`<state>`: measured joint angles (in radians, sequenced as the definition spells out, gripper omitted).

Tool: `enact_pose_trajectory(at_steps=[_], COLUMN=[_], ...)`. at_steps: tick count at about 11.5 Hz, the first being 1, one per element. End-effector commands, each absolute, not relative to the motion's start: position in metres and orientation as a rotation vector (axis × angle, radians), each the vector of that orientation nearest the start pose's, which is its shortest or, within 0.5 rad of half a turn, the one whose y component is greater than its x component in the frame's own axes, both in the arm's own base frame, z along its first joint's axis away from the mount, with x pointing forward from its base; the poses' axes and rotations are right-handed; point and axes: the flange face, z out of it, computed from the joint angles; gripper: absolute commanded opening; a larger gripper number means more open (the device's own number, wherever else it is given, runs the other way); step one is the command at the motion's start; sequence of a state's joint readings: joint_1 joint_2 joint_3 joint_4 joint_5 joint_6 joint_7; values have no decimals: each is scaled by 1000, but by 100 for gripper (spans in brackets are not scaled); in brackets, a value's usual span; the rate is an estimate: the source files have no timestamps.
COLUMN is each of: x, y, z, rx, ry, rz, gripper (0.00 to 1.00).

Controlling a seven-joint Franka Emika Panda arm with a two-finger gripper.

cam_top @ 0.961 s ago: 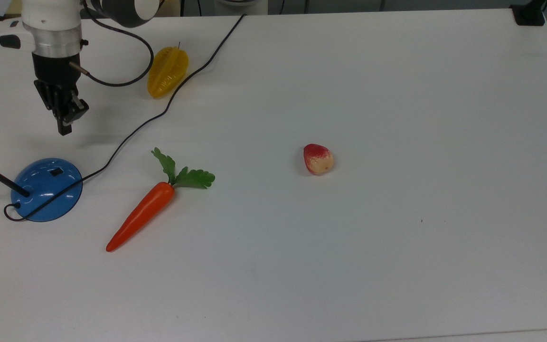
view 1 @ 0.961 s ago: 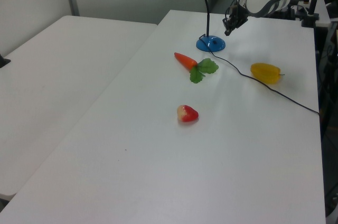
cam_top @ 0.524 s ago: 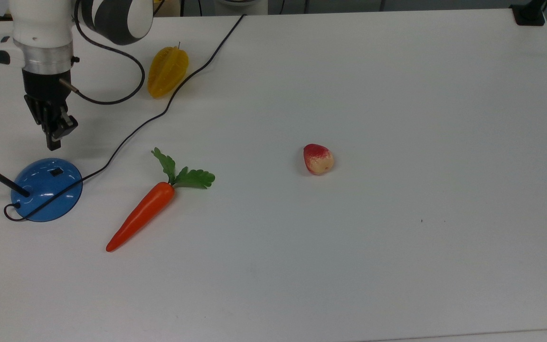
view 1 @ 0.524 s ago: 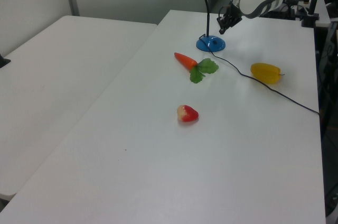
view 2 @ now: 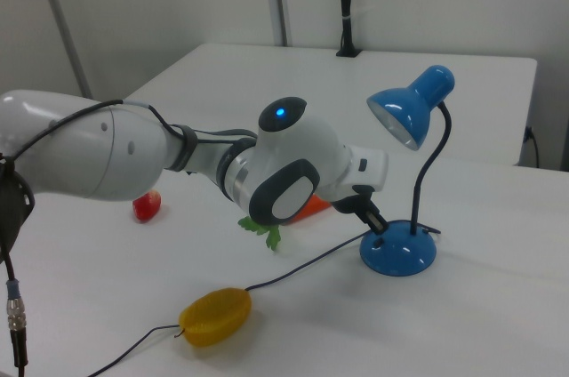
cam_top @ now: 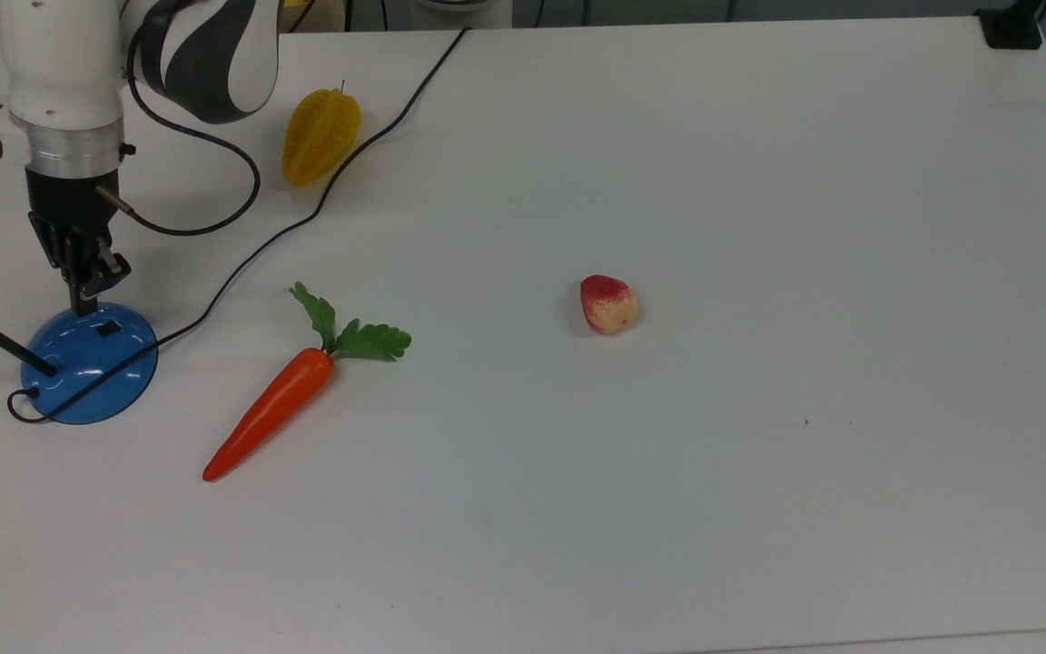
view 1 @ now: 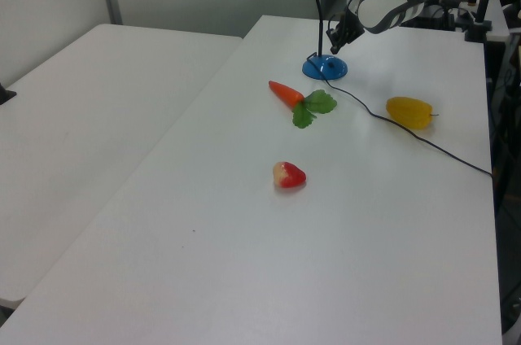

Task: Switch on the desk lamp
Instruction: 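Lower the closed gripper onto the switch on the lamp base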

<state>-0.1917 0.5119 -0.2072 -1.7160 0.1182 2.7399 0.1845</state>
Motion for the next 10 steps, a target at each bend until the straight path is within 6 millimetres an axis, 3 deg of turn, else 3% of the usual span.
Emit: enact_pose_trajectory(at_steps=[1,5,10], x=[666,663,673], y=[-267,-272,-273], z=[347,334,337], rx=[-2945,-2958,-2946], ry=[986,991,997], rz=[-835,-807,-834], gripper=[0,0,0])
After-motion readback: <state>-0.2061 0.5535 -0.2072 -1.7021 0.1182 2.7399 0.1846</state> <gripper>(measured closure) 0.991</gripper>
